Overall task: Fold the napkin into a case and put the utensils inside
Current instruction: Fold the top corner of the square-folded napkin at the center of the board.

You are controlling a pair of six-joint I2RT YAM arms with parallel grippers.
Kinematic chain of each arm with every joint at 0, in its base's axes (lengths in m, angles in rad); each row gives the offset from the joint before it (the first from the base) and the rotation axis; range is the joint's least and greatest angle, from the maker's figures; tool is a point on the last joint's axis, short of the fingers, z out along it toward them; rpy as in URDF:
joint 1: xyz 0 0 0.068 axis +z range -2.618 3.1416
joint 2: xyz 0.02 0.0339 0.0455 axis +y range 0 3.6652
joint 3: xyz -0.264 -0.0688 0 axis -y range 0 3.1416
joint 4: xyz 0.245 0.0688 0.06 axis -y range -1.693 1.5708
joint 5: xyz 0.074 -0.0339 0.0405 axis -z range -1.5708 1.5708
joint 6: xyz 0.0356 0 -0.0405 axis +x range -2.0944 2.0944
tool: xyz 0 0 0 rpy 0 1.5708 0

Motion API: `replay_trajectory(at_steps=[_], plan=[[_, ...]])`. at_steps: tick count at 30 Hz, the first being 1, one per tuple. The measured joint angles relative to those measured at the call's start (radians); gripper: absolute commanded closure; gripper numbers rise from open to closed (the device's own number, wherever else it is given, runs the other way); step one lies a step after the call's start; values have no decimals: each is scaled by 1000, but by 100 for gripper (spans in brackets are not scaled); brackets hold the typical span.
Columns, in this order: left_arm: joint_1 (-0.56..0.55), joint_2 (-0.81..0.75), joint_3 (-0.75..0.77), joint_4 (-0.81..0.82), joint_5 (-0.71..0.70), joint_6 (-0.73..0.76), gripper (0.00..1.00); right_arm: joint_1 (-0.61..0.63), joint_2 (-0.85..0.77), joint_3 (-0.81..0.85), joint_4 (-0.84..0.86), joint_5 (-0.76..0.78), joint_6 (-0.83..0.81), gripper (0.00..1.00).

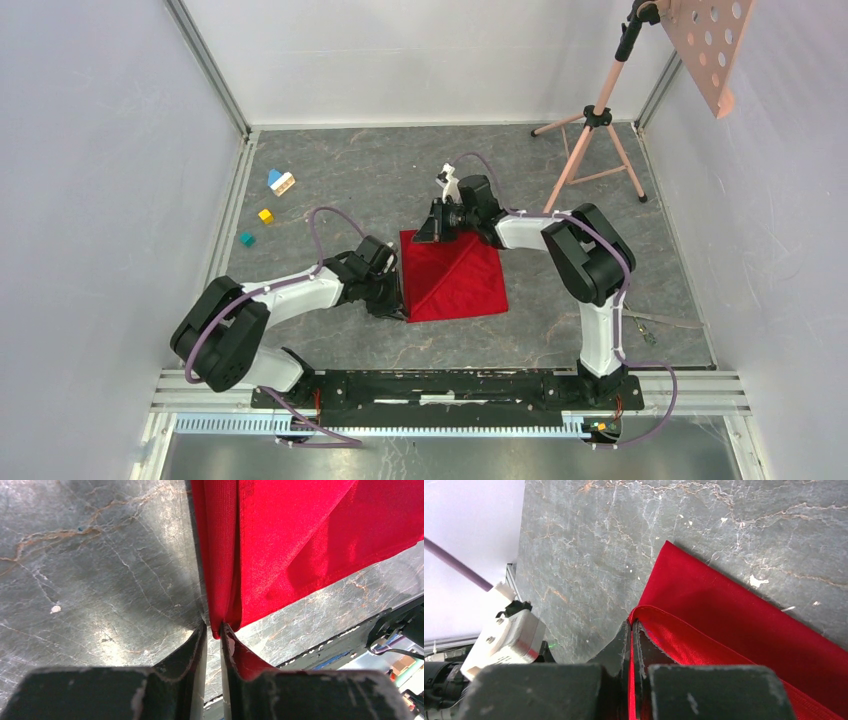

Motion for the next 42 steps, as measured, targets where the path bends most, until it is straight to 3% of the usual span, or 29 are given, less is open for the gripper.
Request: replay_trajectory(at_steps=[25,38,42], plan=[[1,7,-14,47,21,0,81,0,122,100,5,-3,18,100],[1,6,-16,49,21,-1,82,0,163,129,6,-11,22,90],[1,5,-16,49,21,-2,78,0,180,142,5,-11,21,87]])
